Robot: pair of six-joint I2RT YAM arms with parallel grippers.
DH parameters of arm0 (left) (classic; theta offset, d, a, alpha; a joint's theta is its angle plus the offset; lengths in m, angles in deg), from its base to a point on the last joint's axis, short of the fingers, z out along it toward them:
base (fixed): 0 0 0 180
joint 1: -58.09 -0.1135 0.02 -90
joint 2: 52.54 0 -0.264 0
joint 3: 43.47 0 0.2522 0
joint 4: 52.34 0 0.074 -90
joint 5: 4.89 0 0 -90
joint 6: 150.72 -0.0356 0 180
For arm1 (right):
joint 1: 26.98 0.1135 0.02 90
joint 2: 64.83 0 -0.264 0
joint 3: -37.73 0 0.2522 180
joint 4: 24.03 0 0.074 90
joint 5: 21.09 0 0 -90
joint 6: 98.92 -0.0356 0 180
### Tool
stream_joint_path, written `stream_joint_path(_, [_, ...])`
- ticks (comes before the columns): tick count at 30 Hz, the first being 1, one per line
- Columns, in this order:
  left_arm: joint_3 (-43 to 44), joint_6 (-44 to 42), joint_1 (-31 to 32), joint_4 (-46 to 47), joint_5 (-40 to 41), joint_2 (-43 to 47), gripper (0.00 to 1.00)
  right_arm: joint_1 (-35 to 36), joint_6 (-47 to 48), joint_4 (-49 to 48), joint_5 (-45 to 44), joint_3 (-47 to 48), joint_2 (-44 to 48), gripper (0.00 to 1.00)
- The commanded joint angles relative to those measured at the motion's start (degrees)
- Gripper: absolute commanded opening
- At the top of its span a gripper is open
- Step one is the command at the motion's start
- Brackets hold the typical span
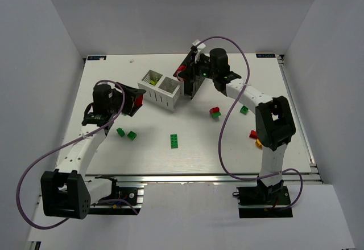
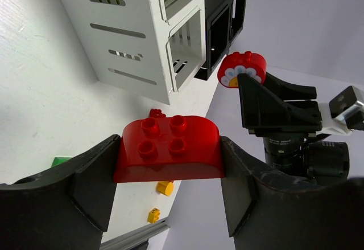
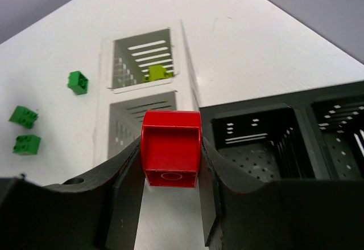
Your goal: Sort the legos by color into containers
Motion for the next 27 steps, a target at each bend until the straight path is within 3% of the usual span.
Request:
stream_joint_path(1, [2.52, -1.91, 0.61, -0.02, -0.85, -0.29, 0.0, 0.86, -1.09, -4.06, 5.0, 2.93, -0.23, 0.0])
stream_joint_path(5, [3.48, -2.79, 0.87, -0.28, -0.85, -1.69, 0.0, 2.52, -1.09, -3.36, 7.03, 3.37, -1.98, 0.01])
stream_joint_path(11, [4.89, -4.11, 1.66, -0.81, -0.68, -2.58, 0.0, 4.64, -1.53, -3.62, 6.42, 4.34, -4.8, 0.11])
stream_joint_path(14, [4.98, -4.46, 2.01, -0.29, -0.59, -2.58, 0.0, 4.81, -1.54, -2.22, 5.72, 6.71, -6.72, 0.23])
stream_joint_path(15, [4.98, -4.73, 2.1, 0.06, -0.5, -2.58, 0.0, 4.81, -1.53, -2.04, 5.37, 7.24, -7.08, 0.32])
stream_joint_path(18, [5.5, -5.69, 2.54, 0.33, -0.33, -2.57, 0.0, 4.73, -1.01, -1.78, 4.75, 8.12, -7.61, 0.49])
stream_joint_path(27, [11.64, -10.43, 5.0, -1.34, 0.11, -8.1, 0.0, 4.29, -0.04, -1.86, 6.93, 7.6, -4.81, 0.67])
